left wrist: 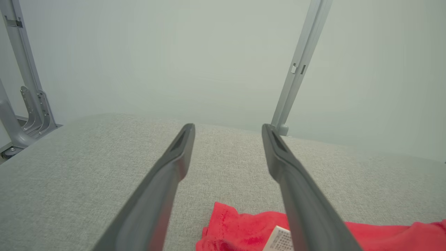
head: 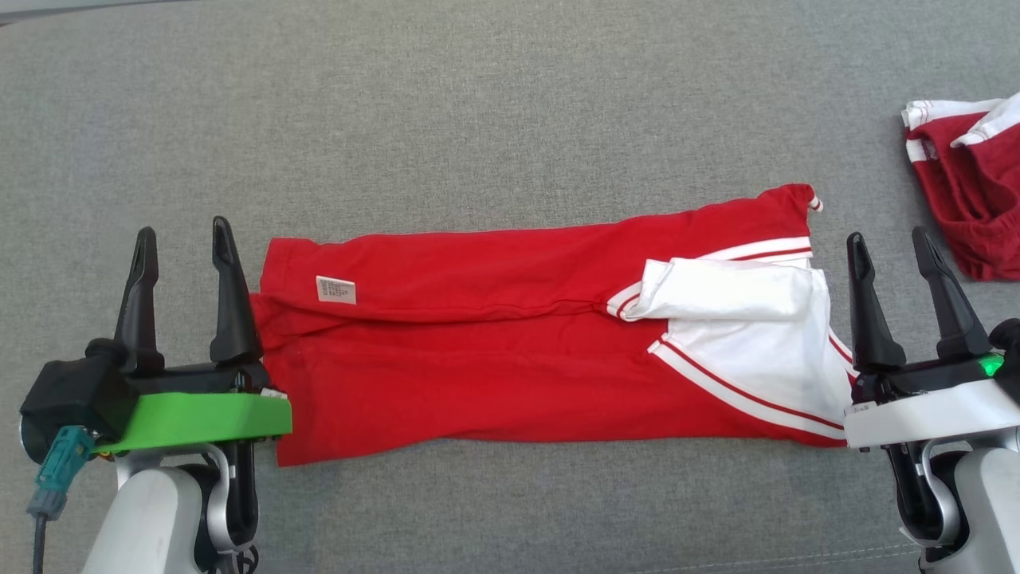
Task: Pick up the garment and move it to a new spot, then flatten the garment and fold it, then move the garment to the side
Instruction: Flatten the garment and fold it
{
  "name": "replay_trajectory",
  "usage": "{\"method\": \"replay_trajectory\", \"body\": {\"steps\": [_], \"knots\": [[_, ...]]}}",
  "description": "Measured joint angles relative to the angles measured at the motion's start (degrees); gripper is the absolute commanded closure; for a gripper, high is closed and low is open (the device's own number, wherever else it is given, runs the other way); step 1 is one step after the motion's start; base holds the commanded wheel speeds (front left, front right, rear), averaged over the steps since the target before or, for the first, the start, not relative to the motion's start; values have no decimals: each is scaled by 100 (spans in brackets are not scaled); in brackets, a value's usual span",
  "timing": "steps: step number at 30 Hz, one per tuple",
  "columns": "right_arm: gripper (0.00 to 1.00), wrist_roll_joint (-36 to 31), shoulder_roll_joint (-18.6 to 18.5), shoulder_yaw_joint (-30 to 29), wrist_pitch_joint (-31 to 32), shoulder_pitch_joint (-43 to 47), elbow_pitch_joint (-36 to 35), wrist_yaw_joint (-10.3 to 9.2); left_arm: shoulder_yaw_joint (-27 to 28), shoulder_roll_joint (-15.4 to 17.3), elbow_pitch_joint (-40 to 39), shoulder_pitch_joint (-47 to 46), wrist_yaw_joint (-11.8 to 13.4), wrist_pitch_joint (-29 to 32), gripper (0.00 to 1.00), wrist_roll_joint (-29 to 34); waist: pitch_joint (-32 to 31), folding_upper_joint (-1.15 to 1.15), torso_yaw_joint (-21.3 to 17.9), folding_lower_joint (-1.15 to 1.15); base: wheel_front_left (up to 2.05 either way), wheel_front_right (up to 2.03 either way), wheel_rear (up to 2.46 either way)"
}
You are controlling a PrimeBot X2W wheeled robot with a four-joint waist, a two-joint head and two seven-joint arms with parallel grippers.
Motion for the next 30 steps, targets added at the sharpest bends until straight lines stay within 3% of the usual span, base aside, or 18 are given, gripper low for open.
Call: {"method": "replay_trajectory", "body": {"steps": [9, 22, 30], "knots": [[0, -335, 80, -56, 0, 174, 127, 0, 297, -138, -116, 422, -209, -13, 0, 1109, -299, 0, 53, 0, 0, 0, 0], [0, -345, 99, -114, 0, 181, 401, 0, 300, -275, 182, 530, -392, -13, 0, 1393, -380, 0, 200, 0, 0, 0, 0], [0, -198, -87, -134, 0, -157, 1475, 0, 216, -357, 278, 343, -508, -14, 0, 1463, -265, 0, 319, 0, 0, 0, 0]]}}
